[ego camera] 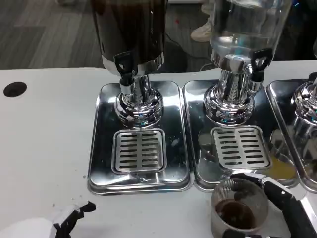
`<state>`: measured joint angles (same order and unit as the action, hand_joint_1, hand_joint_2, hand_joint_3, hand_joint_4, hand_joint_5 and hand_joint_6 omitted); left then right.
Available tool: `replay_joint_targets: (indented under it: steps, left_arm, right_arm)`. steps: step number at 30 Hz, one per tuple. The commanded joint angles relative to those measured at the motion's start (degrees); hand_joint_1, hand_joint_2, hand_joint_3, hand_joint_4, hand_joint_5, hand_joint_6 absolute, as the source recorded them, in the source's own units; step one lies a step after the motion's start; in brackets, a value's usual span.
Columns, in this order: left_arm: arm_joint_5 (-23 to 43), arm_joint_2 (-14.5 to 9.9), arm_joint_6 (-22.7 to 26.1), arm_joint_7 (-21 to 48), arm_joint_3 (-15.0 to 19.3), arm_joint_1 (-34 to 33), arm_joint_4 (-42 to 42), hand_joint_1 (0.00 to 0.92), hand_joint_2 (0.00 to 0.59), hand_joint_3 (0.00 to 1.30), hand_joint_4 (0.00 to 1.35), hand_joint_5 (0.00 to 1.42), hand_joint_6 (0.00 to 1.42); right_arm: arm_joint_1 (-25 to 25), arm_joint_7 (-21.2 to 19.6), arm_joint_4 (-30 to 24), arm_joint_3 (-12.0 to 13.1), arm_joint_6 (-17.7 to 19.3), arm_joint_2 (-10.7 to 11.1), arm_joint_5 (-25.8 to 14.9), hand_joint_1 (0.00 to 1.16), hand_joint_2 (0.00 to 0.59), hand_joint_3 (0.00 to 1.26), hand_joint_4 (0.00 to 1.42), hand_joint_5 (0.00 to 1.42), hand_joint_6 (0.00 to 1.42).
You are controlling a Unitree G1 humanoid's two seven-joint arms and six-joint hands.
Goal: Grasp the cup under the faucet to collect the drink, then remove the cup.
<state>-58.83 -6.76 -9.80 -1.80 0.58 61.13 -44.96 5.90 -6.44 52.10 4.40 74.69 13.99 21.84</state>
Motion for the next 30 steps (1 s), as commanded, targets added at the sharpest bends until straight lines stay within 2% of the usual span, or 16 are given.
replay_joint_targets:
  steps: [1, 4, 9, 15, 20, 26, 28, 30]
  left_arm:
    - [0.28, -0.11, 0.33, 0.41, 0.19, 0.45, -0.52, 0.000, 0.091, 0.34, 0.33, 0.41, 0.54]
    - [0.59, -0.14, 0.34, 0.54, 0.41, 0.35, -0.46, 0.000, 0.091, 0.34, 0.34, 0.41, 0.54]
    - [0.73, -0.29, 0.44, 0.92, 0.49, -0.17, -0.18, 0.000, 0.091, 0.34, 0.34, 0.41, 0.54]
    - [0.89, -0.35, 0.46, 1.16, 0.42, -0.66, -0.14, 0.000, 0.091, 0.34, 0.34, 0.41, 0.54]
    - [1.67, -0.40, 0.33, 0.95, 0.61, -0.74, -0.13, 0.000, 0.091, 0.34, 0.34, 0.41, 0.54]
    - [2.42, -0.48, -0.04, 0.21, 0.68, -0.75, 0.14, 0.000, 0.091, 0.34, 0.34, 0.41, 0.54]
    - [2.64, -0.52, -0.16, 0.02, 0.74, -0.88, 0.24, 0.000, 0.091, 0.34, 0.34, 0.41, 0.54]
    - [2.91, -0.58, -0.22, 0.00, 0.80, -1.12, 0.33, 0.000, 0.091, 0.34, 0.33, 0.40, 0.54]
  right_arm:
    - [-1.19, -5.74, 0.31, 0.13, 1.95, 0.88, 5.02, 0.70, 0.102, 0.43, 0.46, 0.48, 0.24]
    - [-1.30, -8.84, 0.41, -0.54, 1.68, 1.46, 7.85, 0.69, 0.092, 0.35, 0.40, 0.44, 0.18]
    - [-1.30, -11.65, 0.32, -2.09, 1.86, 2.14, 9.31, 0.65, 0.091, 0.24, 0.28, 0.37, 0.14]
    - [-1.25, -12.36, -0.60, -3.56, 1.81, 2.90, 8.35, 0.62, 0.090, 0.15, 0.19, 0.32, 0.12]
    - [-0.87, -10.94, -1.60, -4.41, 2.09, 3.15, 5.28, 0.60, 0.093, 0.11, 0.14, 0.28, 0.12]
    - [0.73, -5.86, -5.09, -6.35, 2.22, 3.24, -5.21, 0.53, 0.110, 0.10, 0.10, 0.21, 0.10]
    - [1.97, -3.39, -8.83, -7.31, 1.31, 3.87, -9.94, 0.49, 0.108, 0.12, 0.09, 0.20, 0.10]
    - [3.16, -0.74, -12.32, -8.32, -0.37, 4.43, -14.33, 0.42, 0.142, 0.15, 0.10, 0.20, 0.10]
